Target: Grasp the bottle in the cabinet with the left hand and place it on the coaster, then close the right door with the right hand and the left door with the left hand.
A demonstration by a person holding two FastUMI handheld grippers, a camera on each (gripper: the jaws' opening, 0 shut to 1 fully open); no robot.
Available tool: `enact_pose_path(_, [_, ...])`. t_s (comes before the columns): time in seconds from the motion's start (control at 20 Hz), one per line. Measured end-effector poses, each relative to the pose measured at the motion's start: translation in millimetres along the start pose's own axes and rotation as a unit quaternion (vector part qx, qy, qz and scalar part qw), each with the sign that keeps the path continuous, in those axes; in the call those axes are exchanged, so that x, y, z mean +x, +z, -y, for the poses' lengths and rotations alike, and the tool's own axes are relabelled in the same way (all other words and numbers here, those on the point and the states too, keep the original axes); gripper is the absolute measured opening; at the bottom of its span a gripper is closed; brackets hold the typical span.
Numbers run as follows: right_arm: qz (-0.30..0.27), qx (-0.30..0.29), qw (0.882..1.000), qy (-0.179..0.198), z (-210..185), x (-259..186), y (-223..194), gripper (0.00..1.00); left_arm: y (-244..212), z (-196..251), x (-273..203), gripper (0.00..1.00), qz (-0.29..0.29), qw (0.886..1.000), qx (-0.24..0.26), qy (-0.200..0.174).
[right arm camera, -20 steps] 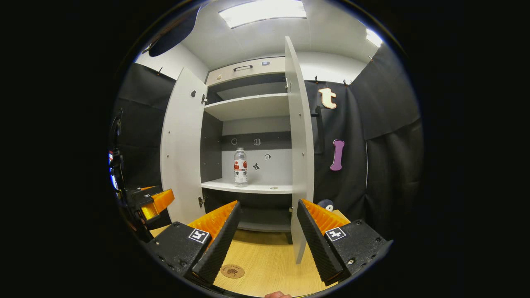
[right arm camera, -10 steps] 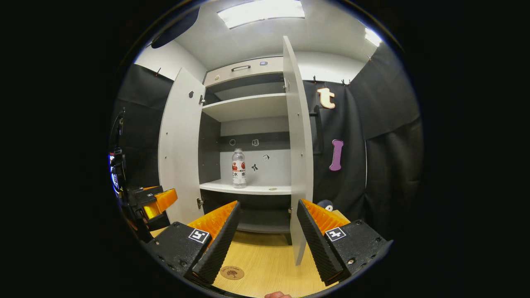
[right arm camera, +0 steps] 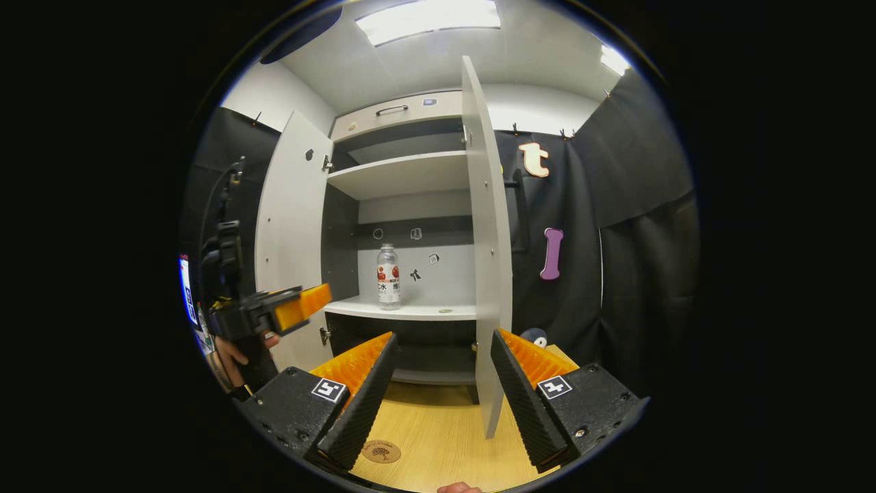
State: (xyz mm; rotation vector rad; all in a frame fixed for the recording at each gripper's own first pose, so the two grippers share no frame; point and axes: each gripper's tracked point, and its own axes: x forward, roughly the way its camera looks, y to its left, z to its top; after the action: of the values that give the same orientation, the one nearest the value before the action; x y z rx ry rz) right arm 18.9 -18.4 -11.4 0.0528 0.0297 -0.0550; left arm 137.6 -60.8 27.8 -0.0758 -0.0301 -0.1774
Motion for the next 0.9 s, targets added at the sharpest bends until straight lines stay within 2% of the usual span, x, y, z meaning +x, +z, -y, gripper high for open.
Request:
enact_pose_path(0.05, [0.004,0.001,1.0,-0.006,3,0,1,0.84,-2,-2,17,0.95,-0.001,1.0,0.005,0.002])
enact_pose_path(0.1, [0.005,0.0,1.0,-0.012,7,1,3,0.84,-4,-6,30,0.99,-0.003,1.0,0.009,0.005])
enact_pose_path(0.15, [0.006,-0.002,1.0,-0.018,9,2,3,0.83,-6,-9,44,0.95,-0.004,1.0,0.011,0.008])
enact_pose_path(0.2, [0.008,-0.004,1.0,-0.023,12,2,4,0.83,-8,-11,58,0.94,-0.005,1.0,0.008,0.01])
enact_pose_path(0.3, [0.011,-0.005,0.999,-0.035,19,2,8,0.84,-13,-14,83,0.95,-0.013,1.0,0.006,0.01])
enact_pose_path(0.45, [0.01,-0.008,0.998,-0.054,27,2,9,0.83,-18,-26,111,0.94,-0.014,0.999,0.033,0.028])
enact_pose_path(0.75, [0.01,-0.024,0.996,-0.09,38,-4,18,0.84,-30,-29,173,0.94,-0.027,0.999,0.025,0.009])
enact_pose_path(0.9, [0.008,-0.042,0.993,-0.108,43,-8,20,0.83,-38,-39,201,0.94,-0.027,0.999,0.035,0.021])
